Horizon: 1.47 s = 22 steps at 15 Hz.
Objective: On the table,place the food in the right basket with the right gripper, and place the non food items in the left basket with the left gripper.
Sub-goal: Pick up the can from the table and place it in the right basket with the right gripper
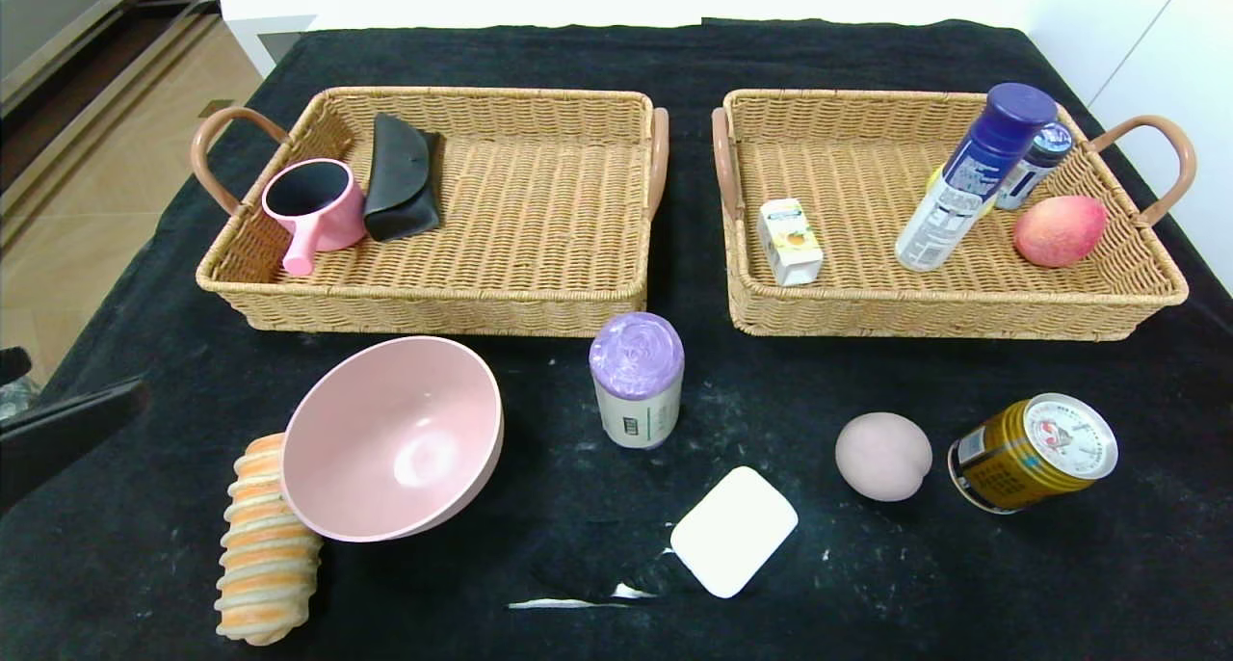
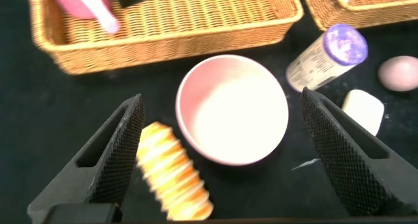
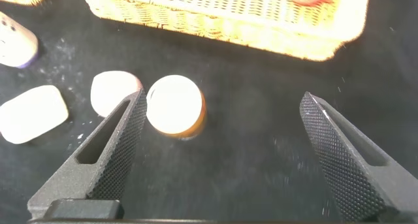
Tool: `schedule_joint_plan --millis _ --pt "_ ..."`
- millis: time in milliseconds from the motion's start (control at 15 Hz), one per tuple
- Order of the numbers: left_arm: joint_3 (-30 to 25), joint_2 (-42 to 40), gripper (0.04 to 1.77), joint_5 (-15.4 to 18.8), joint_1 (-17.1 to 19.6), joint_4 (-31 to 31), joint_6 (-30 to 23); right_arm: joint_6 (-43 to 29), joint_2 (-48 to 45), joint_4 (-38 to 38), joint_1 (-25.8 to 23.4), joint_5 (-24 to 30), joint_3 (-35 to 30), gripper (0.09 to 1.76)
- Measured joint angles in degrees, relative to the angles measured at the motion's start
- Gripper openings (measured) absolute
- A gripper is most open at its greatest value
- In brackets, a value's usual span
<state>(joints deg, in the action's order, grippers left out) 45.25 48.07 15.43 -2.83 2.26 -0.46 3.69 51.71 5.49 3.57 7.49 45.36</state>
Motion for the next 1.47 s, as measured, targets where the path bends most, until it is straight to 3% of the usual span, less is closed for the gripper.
schedule_joint_plan --millis 200,400,600,1000,1467 --pt "3.1 5.2 1.72 0.0 -6.4 0.0 0.8 0.5 4.9 0.0 2.5 -0.3 2.1 1.71" --pt "5.2 9.9 1.72 -0.3 -13.5 -0.1 5.0 0.5 8.5 0.2 3.4 -0.3 3.1 1.71" --pt "7.5 13.8 1.72 -0.4 -18.4 -0.1 6.1 0.4 11.1 0.2 4.0 -0.4 3.9 1.71" --pt "9.1 17.6 1.72 -0.5 -23.5 -0.1 7.2 0.3 14.1 0.4 6.5 -0.6 3.8 1.71" --pt "9.0 18.1 1.72 -1.8 -24.3 -0.1 8.8 0.2 15.7 0.2 8.2 -0.8 2.0 1.71"
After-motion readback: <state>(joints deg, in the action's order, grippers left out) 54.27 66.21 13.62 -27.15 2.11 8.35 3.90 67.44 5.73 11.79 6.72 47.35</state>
